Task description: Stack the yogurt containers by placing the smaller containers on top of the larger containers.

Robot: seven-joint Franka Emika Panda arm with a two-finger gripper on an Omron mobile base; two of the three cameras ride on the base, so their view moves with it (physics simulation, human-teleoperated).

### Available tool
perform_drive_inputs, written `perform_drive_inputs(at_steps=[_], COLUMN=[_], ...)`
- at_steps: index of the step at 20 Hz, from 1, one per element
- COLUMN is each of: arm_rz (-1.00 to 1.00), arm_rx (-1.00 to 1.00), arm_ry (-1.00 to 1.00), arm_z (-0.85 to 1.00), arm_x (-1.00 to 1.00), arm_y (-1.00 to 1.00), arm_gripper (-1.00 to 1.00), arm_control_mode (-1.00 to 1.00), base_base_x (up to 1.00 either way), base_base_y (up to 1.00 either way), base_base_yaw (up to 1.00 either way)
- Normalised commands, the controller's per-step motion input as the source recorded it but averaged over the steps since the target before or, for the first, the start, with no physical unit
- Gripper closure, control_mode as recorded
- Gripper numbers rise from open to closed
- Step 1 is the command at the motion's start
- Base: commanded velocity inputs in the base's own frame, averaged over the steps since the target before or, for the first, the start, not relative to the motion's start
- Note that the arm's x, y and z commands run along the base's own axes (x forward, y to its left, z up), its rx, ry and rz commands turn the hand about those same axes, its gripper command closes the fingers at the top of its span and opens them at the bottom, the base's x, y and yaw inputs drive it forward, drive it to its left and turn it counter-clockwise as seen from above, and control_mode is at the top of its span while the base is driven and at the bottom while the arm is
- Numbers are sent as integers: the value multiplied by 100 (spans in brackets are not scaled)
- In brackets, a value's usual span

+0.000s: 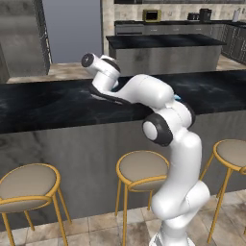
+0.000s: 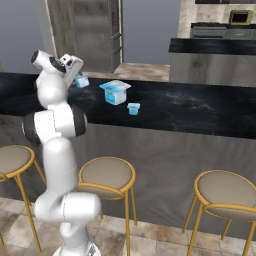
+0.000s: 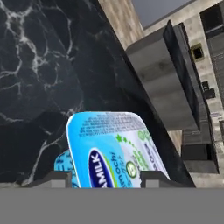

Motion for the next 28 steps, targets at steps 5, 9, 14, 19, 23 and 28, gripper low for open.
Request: perform_drive_inputs(at_steps=[5,9,14,19,23,28], arm_rz=[0,0,0,0,0,0], arm_rx=[2,4,9,13,15,13], arm_ry=[-17,-16,-12,-6,-2,0], arm_z=[23,22,31,46,45,24], arm_x=[-21,-17,-12,-1,0,0], arm_y=[-51,-54,-49,-39,-25,-13], arm_gripper=[100,100,100,100,100,100], arm_control_mode=[-100,-100,-100,-100,-100,-100], base_base_x=[0,0,0,0,0,0], base_base_y=[0,0,0,0,0,0], base_base_yaw=[0,0,0,0,0,0])
